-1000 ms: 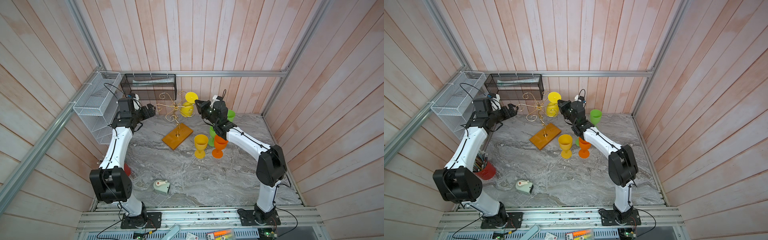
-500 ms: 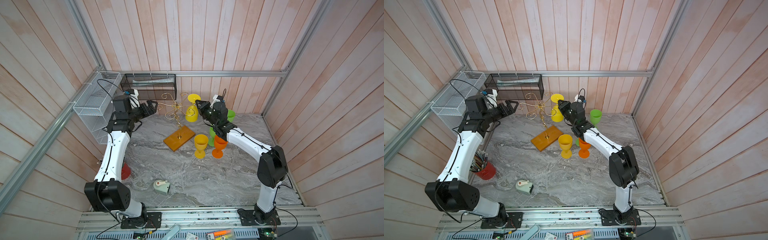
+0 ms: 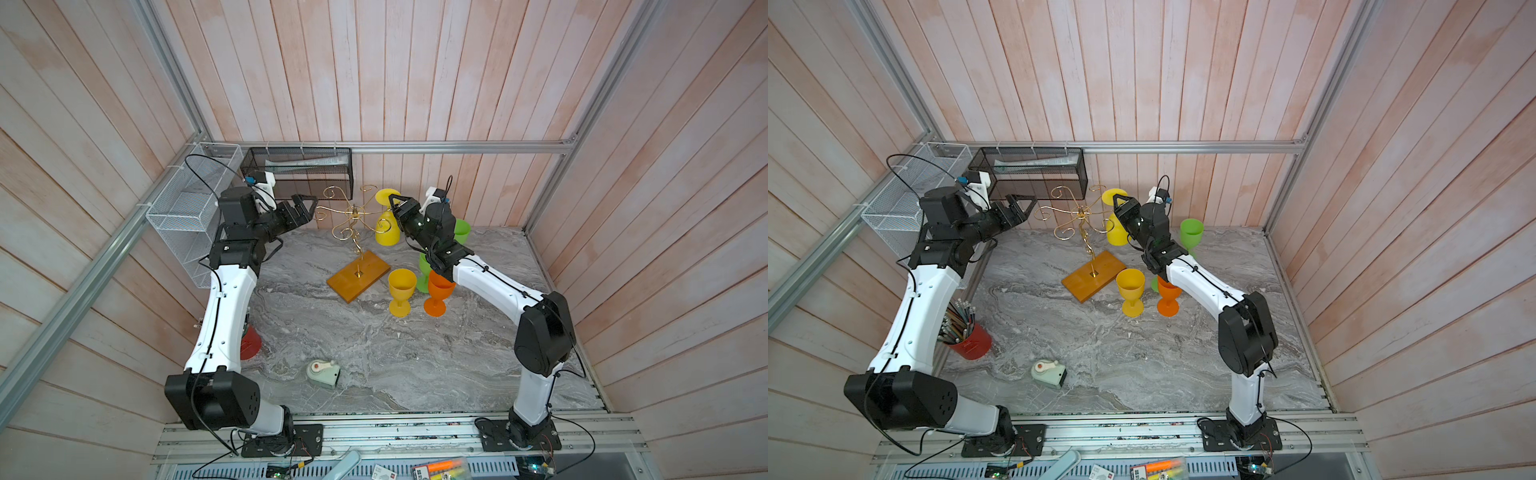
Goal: Take the wine glass off the wine glass rack
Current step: Rotate the wine glass rack at the top-center of the table.
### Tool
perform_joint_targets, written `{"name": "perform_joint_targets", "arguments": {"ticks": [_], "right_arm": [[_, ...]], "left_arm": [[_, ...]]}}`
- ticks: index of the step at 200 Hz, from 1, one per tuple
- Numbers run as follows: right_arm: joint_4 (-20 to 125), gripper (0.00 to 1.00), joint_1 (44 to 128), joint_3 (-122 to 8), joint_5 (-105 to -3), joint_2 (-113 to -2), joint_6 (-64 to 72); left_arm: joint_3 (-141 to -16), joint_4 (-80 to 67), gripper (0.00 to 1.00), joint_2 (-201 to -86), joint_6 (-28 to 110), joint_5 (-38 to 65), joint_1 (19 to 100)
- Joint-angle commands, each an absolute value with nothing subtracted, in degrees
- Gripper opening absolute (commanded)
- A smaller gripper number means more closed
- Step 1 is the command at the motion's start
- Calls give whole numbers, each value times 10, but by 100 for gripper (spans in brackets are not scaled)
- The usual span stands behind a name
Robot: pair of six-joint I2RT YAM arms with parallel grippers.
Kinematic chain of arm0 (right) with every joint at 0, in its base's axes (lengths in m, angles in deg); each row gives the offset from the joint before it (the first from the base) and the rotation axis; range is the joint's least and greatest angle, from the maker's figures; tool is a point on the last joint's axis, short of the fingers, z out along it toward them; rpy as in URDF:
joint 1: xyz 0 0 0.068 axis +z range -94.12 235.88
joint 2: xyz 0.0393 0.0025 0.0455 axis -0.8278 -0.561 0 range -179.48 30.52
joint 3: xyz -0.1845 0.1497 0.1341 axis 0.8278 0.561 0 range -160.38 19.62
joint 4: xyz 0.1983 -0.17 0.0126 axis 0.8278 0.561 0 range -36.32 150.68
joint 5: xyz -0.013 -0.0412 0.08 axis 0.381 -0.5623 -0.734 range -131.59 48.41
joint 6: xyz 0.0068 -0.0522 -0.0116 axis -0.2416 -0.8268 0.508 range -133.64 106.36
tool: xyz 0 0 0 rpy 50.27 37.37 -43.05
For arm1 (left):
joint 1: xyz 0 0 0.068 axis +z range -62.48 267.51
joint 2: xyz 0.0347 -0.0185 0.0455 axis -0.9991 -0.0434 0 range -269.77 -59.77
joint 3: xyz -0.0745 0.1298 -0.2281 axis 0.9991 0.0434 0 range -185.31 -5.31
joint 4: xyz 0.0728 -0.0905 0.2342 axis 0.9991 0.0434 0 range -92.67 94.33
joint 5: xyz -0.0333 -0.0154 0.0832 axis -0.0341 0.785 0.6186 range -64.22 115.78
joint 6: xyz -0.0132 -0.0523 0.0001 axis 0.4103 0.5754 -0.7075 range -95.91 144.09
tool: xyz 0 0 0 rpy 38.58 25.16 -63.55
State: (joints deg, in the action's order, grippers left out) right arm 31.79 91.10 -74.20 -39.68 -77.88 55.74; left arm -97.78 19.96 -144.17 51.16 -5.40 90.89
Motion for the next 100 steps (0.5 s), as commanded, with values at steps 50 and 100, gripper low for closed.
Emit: {"name": "perform_joint_targets", "arguments": {"ticks": [50, 100], "right_arm": [[306, 56, 917, -764, -385, -748, 533], [324, 60, 917, -761, -362, -739, 526]], "left_arm": [[-974, 189, 98, -1427, 527, -66, 909], [-962, 191, 98, -1426, 528, -63, 909]]}}
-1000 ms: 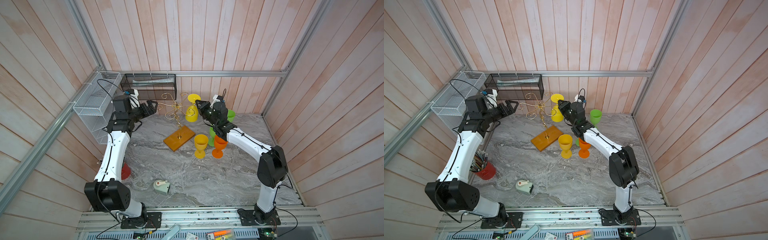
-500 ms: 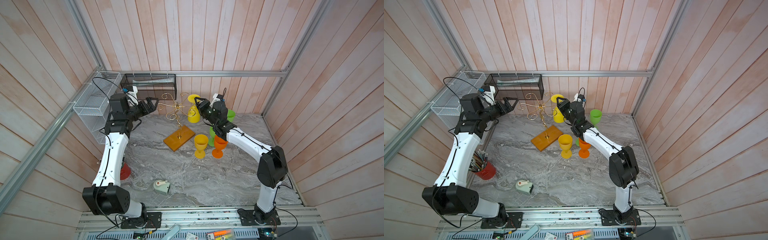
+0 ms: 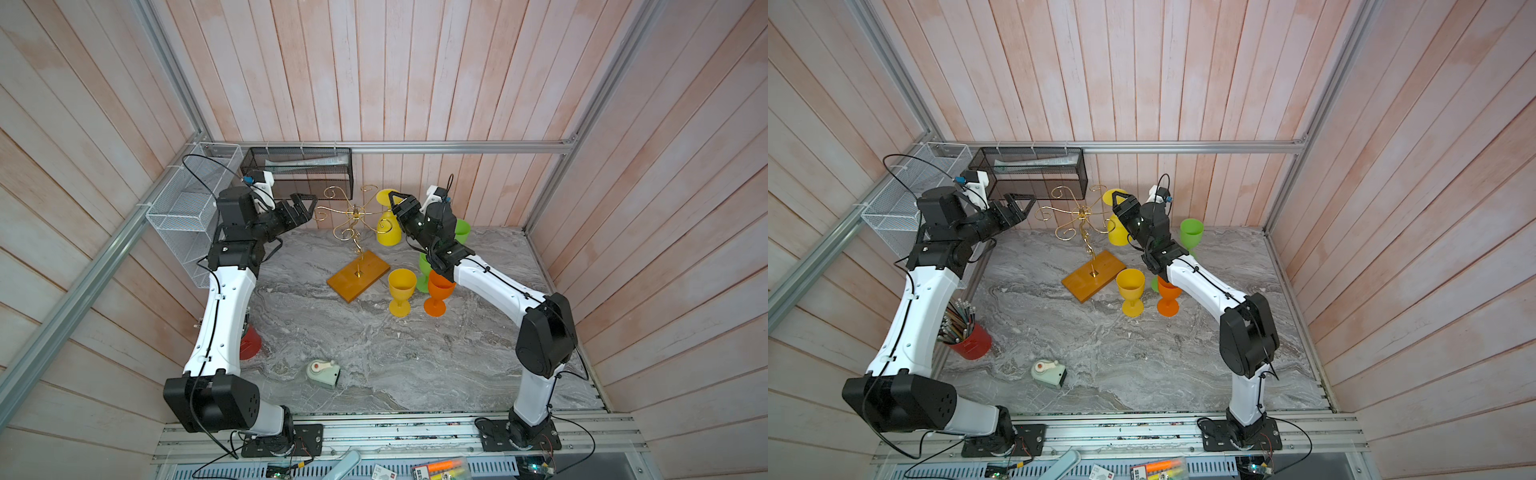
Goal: Take the wine glass off the wine glass rack
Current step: Rotate the wine glass rack at the top-center of the table.
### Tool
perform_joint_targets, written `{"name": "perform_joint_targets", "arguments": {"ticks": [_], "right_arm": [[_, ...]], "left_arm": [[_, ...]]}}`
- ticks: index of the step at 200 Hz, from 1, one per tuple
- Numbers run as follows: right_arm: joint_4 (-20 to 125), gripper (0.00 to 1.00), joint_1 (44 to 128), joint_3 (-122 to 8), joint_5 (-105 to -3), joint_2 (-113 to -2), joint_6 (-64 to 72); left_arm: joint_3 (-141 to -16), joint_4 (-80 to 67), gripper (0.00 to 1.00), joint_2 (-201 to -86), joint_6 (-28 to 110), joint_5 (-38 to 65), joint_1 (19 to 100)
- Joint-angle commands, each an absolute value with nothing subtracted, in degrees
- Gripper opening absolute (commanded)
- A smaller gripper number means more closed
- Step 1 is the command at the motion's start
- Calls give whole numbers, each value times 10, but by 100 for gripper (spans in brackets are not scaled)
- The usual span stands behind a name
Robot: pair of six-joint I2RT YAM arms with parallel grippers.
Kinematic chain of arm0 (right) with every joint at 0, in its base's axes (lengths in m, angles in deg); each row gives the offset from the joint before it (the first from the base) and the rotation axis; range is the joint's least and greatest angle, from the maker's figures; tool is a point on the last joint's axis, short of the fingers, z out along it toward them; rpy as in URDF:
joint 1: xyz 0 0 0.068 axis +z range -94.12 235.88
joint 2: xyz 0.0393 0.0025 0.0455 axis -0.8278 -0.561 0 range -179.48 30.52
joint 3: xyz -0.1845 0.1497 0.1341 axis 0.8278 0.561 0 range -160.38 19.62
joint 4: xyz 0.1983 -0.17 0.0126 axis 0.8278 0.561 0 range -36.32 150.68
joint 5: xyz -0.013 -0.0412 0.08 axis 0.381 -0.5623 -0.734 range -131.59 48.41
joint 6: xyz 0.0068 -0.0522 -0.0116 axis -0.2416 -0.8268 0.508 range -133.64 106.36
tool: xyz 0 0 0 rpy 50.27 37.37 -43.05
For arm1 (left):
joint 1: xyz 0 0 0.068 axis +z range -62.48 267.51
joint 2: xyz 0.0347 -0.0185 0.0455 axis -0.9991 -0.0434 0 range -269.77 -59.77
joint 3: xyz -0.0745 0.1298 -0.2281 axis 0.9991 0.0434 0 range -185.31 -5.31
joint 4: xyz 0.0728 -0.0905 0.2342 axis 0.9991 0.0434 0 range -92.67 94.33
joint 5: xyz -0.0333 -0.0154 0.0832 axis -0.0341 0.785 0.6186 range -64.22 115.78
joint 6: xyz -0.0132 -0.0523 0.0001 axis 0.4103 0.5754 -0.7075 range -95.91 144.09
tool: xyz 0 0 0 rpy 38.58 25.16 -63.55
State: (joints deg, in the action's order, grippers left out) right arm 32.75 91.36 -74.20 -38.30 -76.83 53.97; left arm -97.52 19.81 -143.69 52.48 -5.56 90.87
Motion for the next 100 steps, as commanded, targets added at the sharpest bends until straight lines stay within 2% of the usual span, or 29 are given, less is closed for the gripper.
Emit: {"name": "perform_joint_targets", "arguments": {"ticks": [1, 54, 100], "right_arm": [[324, 61, 917, -761, -362, -739, 526], [338, 65, 917, -758, -365, -733, 540], [346, 65, 916, -754, -372, -720, 543]], "left_arm": [[-962, 191, 98, -1426, 527, -62, 909], [-942, 190, 98, -1427, 525, -58, 908], [-925, 184, 98, -1429, 523, -52, 909]]}}
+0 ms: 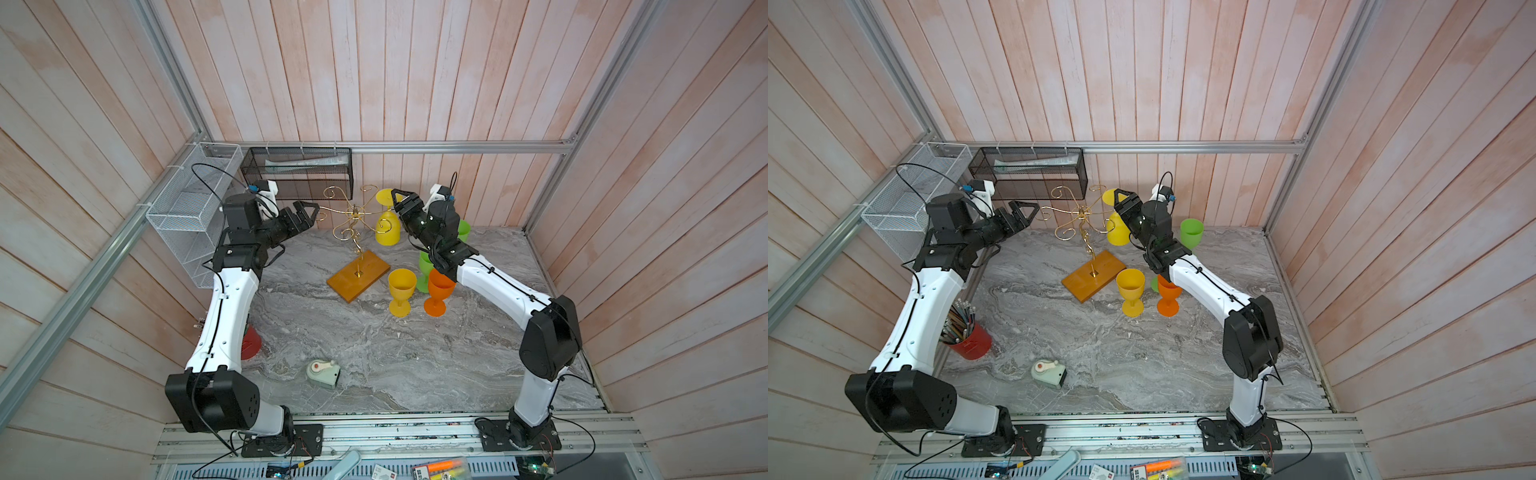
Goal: Take the wine glass off the wine glass rack
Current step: Rotate the wine glass rack at the top-center of the table.
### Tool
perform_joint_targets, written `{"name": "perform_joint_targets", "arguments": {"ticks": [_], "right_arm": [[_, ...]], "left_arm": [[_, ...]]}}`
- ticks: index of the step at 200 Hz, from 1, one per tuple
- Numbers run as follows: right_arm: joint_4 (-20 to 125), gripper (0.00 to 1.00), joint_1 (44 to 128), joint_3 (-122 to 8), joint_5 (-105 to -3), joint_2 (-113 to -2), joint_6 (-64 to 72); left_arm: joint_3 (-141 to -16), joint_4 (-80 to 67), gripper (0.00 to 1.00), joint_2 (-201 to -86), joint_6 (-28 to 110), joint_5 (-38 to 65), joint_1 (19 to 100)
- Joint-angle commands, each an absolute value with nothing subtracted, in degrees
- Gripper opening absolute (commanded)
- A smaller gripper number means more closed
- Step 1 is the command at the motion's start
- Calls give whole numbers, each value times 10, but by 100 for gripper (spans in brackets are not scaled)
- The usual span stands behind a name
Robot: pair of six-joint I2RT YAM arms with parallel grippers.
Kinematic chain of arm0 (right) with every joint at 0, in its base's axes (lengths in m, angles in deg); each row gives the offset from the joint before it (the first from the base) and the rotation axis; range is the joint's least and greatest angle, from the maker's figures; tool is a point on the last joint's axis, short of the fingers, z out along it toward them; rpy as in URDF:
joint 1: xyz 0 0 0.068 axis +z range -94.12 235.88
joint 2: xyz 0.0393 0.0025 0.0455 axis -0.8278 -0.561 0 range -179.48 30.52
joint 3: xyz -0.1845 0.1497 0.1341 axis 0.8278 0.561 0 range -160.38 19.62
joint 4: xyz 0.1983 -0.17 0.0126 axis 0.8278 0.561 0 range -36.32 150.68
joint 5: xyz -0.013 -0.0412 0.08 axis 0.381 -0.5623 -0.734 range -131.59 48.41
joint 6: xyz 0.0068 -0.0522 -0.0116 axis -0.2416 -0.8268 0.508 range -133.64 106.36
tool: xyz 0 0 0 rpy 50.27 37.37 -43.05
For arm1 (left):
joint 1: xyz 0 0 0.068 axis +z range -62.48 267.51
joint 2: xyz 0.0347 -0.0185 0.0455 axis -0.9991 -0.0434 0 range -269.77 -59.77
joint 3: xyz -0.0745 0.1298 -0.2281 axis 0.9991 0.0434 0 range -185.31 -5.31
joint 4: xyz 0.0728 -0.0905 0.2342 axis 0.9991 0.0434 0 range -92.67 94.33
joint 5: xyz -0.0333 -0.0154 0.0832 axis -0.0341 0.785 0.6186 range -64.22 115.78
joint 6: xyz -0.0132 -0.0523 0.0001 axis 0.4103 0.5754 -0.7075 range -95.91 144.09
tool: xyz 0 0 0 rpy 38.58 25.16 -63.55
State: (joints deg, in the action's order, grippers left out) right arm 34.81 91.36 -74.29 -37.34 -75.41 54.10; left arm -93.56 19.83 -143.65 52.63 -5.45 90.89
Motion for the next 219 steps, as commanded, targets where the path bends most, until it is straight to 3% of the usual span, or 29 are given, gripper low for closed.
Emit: {"name": "perform_joint_targets", "arguments": {"ticks": [1, 113, 219], "right_arm": [[346, 65, 916, -754, -372, -720, 542], [467, 62, 900, -756, -342, -686, 526], [535, 50, 808, -817, -526, -719, 474]], "left_arm": [[-925, 184, 98, -1429, 522, -52, 909], [-913, 186, 98, -1420, 525, -50, 909], [-901, 188, 99, -1410, 442, -74, 899]]}}
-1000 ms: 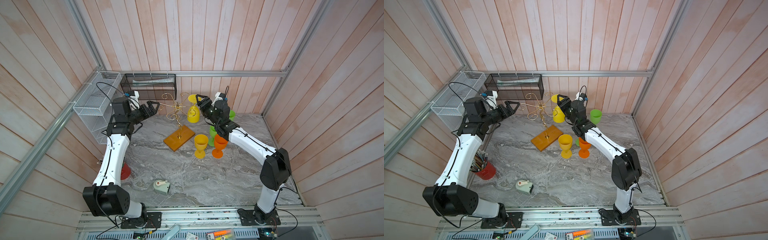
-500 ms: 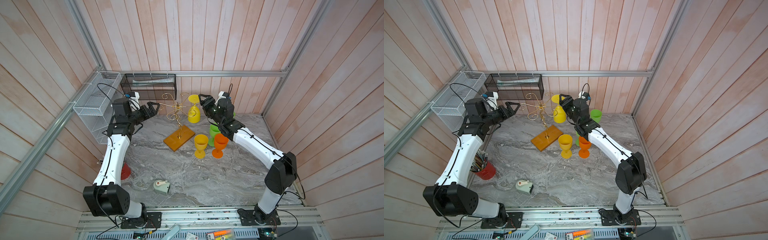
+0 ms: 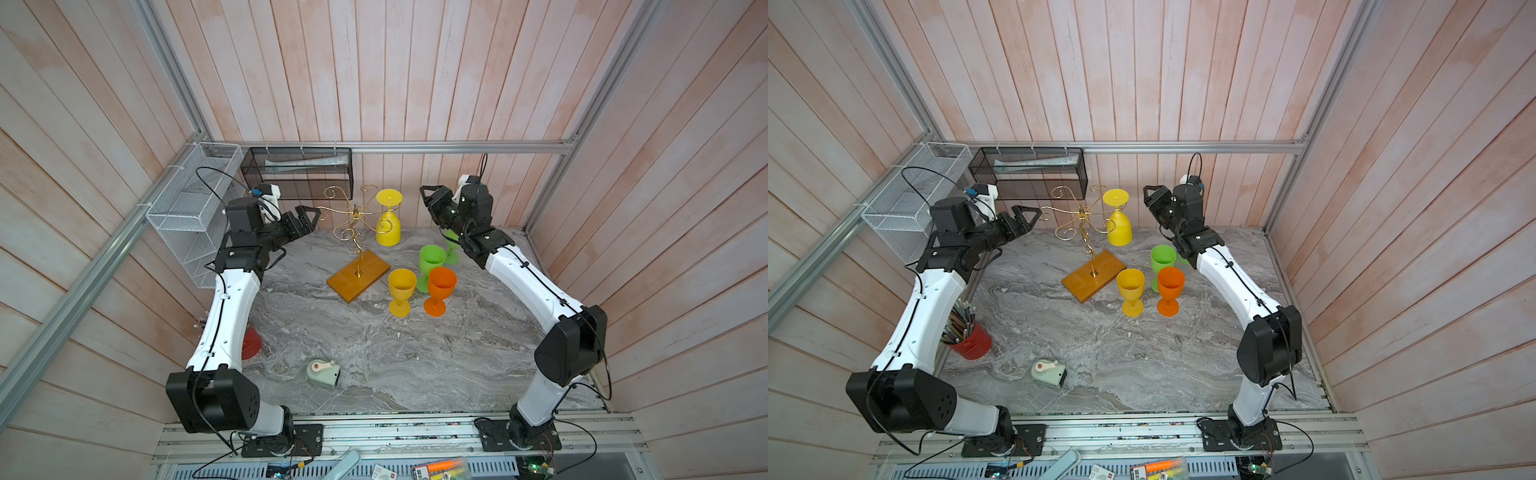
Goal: Take the wine glass off the wine glass rack
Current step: Rotate the wine glass rack at the top-center of the table, then pick up the wine glass from the wine glass rack.
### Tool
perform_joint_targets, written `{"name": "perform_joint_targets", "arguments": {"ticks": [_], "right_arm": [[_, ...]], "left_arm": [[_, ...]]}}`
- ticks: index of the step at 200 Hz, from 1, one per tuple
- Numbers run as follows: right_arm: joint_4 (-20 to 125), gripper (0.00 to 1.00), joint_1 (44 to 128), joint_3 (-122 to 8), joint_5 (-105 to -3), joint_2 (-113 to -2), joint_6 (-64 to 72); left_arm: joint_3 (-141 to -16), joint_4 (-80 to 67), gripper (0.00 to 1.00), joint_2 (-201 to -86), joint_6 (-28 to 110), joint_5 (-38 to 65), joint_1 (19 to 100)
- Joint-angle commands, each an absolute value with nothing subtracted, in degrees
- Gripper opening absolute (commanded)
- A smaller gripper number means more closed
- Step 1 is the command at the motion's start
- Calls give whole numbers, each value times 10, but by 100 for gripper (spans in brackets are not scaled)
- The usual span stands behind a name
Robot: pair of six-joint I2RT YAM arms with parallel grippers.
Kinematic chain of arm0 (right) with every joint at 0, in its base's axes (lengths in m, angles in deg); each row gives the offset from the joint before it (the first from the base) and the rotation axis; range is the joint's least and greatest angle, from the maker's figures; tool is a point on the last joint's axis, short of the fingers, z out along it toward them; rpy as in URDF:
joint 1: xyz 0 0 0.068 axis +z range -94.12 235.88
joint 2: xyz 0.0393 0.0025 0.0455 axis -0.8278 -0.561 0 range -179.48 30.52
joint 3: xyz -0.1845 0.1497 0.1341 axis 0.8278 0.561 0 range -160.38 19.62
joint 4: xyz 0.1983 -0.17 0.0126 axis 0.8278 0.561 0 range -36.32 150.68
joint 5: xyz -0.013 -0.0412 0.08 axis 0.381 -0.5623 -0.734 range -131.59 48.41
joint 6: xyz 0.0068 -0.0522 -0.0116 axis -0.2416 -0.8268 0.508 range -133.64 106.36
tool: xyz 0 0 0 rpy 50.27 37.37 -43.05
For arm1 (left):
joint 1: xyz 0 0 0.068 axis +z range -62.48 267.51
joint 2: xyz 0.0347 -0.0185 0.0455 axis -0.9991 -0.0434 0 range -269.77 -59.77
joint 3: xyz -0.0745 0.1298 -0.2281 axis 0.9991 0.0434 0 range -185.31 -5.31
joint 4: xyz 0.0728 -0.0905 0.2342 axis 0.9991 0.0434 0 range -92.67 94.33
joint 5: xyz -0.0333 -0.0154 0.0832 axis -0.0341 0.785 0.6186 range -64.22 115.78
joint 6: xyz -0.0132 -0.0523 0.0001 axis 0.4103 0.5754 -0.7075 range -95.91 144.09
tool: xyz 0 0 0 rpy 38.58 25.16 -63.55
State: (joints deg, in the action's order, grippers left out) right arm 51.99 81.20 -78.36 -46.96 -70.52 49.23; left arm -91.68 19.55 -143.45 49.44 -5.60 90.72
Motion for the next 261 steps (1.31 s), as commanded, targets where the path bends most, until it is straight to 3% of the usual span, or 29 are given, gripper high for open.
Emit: {"name": "perform_joint_targets", "arguments": {"ticks": [1, 92, 182, 261], "right_arm": [[536, 50, 807, -818, -527, -719, 474], [558, 41, 811, -891, -576, -779, 457], [614, 37, 824, -972, -579, -832, 436], [641, 36, 827, -1004, -574, -857, 428]], "left_arm": [[-900, 187, 99, -1410, 439, -74, 899], [-793, 136, 98, -1341, 363, -15, 879], [-677, 25, 99, -1272, 332, -76, 863], [-661, 17, 99, -1256, 328, -79, 858]]}}
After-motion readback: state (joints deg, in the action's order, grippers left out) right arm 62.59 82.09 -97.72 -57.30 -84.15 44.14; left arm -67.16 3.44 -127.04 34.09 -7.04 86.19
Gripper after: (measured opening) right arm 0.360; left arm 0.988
